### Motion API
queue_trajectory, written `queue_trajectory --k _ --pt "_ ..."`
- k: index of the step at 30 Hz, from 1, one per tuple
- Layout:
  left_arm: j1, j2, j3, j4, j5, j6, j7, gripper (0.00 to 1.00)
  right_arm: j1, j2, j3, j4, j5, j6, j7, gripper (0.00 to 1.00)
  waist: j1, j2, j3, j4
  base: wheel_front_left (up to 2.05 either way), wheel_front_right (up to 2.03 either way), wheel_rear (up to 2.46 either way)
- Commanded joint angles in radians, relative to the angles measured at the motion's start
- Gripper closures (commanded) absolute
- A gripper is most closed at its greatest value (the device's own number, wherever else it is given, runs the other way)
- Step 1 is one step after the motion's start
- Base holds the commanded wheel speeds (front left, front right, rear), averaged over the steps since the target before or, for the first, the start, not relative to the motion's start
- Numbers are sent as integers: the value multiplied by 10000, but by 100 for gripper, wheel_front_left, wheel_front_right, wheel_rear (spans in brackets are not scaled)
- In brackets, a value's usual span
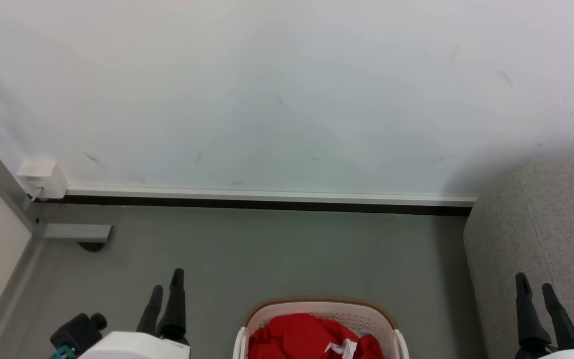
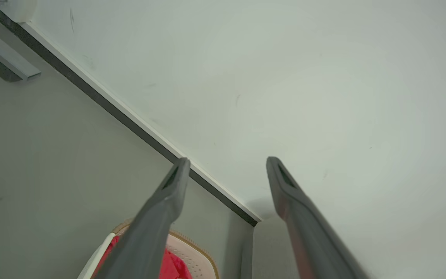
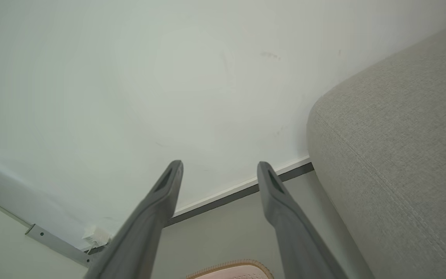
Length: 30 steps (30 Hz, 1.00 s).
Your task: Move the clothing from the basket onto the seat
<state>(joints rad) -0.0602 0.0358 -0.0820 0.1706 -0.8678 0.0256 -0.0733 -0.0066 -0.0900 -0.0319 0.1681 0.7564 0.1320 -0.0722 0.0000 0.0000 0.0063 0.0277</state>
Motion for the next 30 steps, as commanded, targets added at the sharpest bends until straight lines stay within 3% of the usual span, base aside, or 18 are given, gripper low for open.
queue_trajectory --k 1,18,30 --pt "-55 103 -62 -176 429 56 -108 0 -33 -131 35 -94 -414 -9 -123 0 0 0 3 11 0 0 0" --pt "87 124 -496 -470 2991 453 -618 0 47 -301 311 -114 -2705 -12 -636 0 0 0 -10 111 0 0 0" --pt "196 182 -716 -544 4429 635 -932 0 220 -148 206 -110 -3673 -15 -943 0 0 0 -5 185 0 0 0"
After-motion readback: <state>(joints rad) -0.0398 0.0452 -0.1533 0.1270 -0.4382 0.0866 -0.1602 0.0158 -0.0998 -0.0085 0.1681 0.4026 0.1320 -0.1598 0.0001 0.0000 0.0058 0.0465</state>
